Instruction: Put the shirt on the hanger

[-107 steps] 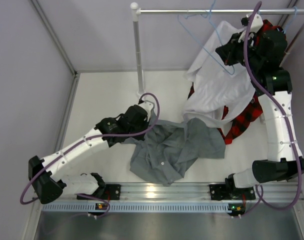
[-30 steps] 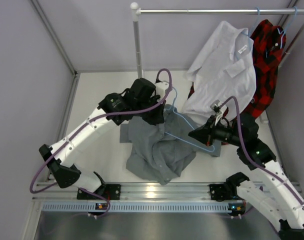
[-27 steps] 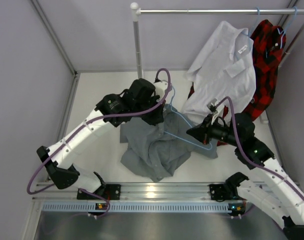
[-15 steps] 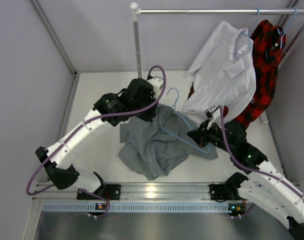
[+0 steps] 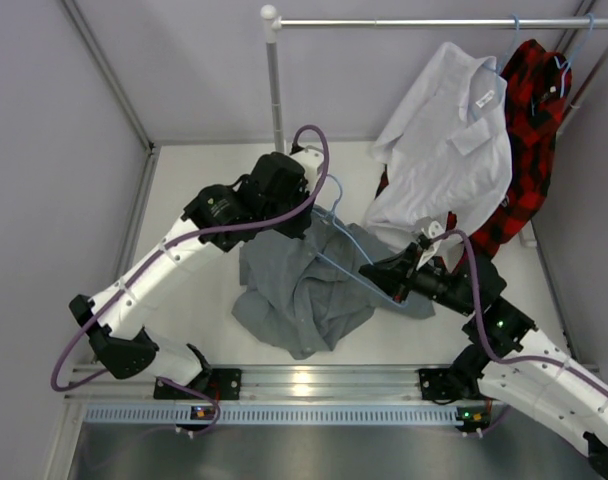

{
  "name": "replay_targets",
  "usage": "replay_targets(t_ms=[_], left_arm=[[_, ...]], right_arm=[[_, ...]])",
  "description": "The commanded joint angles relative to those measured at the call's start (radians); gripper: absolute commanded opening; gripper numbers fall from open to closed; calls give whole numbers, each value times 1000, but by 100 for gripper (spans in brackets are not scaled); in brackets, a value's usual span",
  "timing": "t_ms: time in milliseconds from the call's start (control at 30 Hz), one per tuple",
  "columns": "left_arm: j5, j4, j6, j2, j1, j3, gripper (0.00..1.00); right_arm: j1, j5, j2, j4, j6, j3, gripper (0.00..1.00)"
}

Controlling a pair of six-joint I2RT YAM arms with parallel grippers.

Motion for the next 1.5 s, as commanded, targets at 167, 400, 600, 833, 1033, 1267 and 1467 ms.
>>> replay_targets(t_ms=[167, 400, 600, 833, 1033, 1267, 1467], left_arm=[[37, -107, 47, 24, -18, 167, 0], [26, -113, 8, 1, -74, 218, 0], [-47, -115, 7, -11, -80, 136, 0], [-232, -121, 4, -30, -80, 107, 0], [-16, -103, 53, -10, -86, 158, 0], [125, -102, 88, -4, -94, 161, 0], [25, -106, 107, -39, -95, 136, 12]], right_arm=[[32, 23, 18, 360, 17, -87, 0], [229, 389, 190, 339, -54, 1, 0], [283, 424, 138, 504, -62, -93, 0], [283, 404, 88, 506, -73, -111, 0], [283, 384, 157, 539, -73, -90, 0], [283, 376, 216, 587, -85, -62, 0], [283, 408, 158, 665, -84, -129, 0]])
